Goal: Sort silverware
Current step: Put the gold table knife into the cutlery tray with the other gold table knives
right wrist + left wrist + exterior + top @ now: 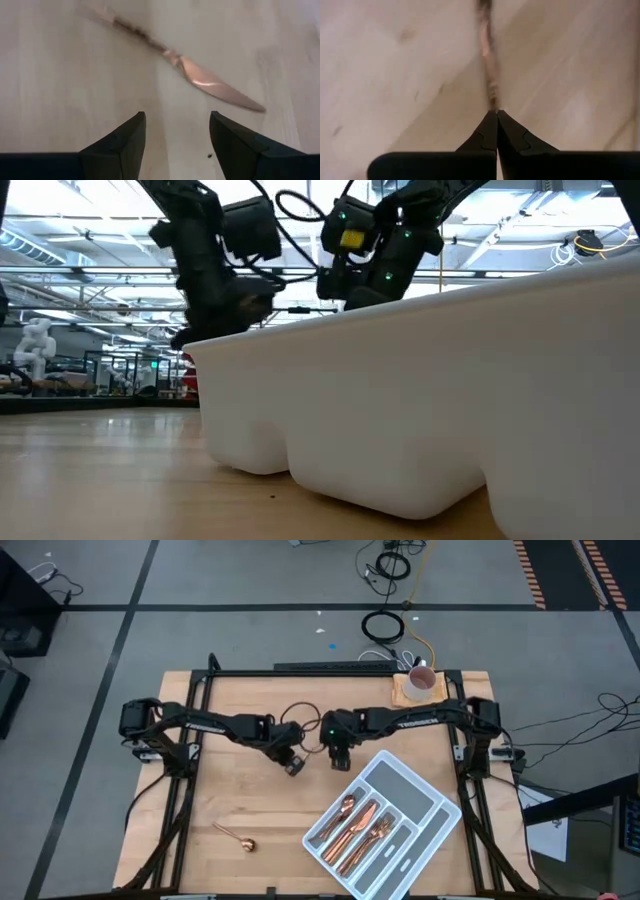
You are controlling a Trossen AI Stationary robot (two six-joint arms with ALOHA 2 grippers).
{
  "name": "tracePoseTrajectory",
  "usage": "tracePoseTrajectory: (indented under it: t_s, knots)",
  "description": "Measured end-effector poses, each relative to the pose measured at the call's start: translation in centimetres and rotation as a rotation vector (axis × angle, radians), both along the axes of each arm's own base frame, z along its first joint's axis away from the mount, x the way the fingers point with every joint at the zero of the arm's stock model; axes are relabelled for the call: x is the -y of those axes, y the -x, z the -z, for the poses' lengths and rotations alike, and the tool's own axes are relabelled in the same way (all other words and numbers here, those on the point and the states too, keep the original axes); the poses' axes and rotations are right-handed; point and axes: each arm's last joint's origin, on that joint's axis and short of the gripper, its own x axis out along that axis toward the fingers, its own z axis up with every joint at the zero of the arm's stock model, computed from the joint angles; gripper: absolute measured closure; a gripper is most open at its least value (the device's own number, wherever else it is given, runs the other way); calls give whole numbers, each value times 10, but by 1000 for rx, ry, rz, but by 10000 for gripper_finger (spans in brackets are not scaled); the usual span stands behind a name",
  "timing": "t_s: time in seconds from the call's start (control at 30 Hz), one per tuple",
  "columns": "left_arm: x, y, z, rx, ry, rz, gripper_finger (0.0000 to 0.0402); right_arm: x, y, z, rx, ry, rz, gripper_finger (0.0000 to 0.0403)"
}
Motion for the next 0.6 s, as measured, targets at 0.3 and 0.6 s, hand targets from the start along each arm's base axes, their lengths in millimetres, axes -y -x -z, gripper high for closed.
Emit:
tracePoseTrajectory:
  t_s: [0.3,0.6]
  knots:
    - [-22,13,15,-79,-218,-69,401,-6,-11,-18,45,82,-143,200]
    - [-44,-3,19,148,-190,-132,401,-13,-8,-44,36,0,-150,200]
